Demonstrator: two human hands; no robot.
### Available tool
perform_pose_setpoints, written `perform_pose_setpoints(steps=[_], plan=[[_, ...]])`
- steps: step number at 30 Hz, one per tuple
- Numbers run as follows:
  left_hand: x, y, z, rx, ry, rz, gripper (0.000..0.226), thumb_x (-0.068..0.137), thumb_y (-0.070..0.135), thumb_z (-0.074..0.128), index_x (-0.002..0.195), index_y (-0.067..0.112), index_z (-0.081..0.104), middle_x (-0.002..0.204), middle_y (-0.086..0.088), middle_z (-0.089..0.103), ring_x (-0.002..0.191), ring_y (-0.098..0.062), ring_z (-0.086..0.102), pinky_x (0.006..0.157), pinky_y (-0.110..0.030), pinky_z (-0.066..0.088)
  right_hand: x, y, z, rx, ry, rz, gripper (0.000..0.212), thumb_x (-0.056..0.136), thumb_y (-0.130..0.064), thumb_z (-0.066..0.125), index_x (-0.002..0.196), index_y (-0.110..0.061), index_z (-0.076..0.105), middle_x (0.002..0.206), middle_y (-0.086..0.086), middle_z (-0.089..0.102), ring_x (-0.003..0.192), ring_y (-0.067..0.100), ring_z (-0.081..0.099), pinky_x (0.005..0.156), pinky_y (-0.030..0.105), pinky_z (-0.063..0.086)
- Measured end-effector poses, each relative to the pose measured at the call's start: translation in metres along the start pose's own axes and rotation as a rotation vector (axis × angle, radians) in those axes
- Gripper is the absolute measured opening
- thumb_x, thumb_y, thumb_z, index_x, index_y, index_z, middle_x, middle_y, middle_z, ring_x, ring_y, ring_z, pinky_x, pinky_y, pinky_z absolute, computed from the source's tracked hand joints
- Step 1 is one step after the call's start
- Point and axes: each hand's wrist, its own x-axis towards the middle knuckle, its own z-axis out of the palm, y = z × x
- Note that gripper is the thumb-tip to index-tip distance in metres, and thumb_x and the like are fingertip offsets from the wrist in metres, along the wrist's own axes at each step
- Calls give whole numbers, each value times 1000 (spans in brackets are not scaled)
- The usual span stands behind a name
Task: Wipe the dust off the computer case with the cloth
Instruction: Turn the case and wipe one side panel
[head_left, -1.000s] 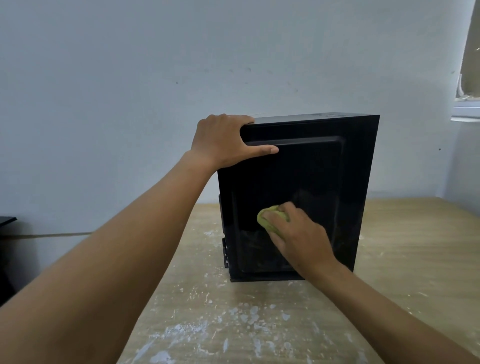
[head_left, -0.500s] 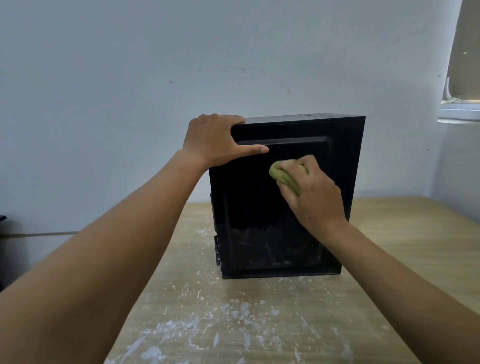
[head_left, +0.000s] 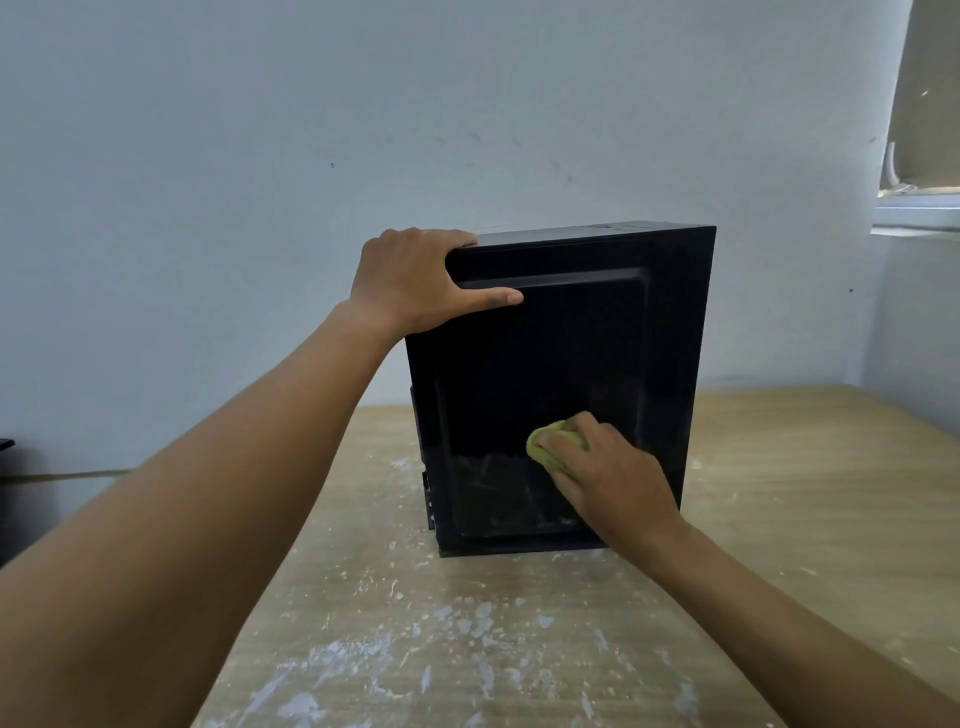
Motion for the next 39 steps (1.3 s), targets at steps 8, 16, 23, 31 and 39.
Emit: perform_pose_setpoints(steps=[8,16,23,31,39], plan=[[0,1,0,9,3,-9,98,55,94,42,129,32,61,122,8,68,113,-23,61,90,-33,42,64,14,-60,110,297,117,26,90,-31,64,114,-22,63,101,5,53,73,21,56,51,32,51],[-1,2,-1,5,-4,-11,98,56,93,42,129,31,61,122,8,68,112,-23,61,90,-33,42,74,22,-65,172,363,134,29,90,-29,65,117,-20,61,107,7,53,79,22,58,58,37,56],[-1,2,-2,-12,-17,-23,98,56,92,44,131,32,59,127,9,65,117,-22,59,94,-35,42,33,23,-44,140,304,87,27,87,-28,67,112,-18,65,101,5,58,75,21,60,50,30,53],[-1,2,-1,-36,-16,-33,89,61,89,52,130,33,60,127,10,65,117,-21,59,95,-35,42,-11,37,-21,59,24,4,32,80,-25,76,111,-24,65,98,-1,56,71,19,58,41,27,46],[-1,2,-2,-32,-22,-40,91,60,90,51,131,33,60,128,10,65,118,-21,59,96,-36,42,5,42,-43,89,151,69,25,87,-30,67,111,-23,67,98,0,57,72,19,59,47,24,45]])
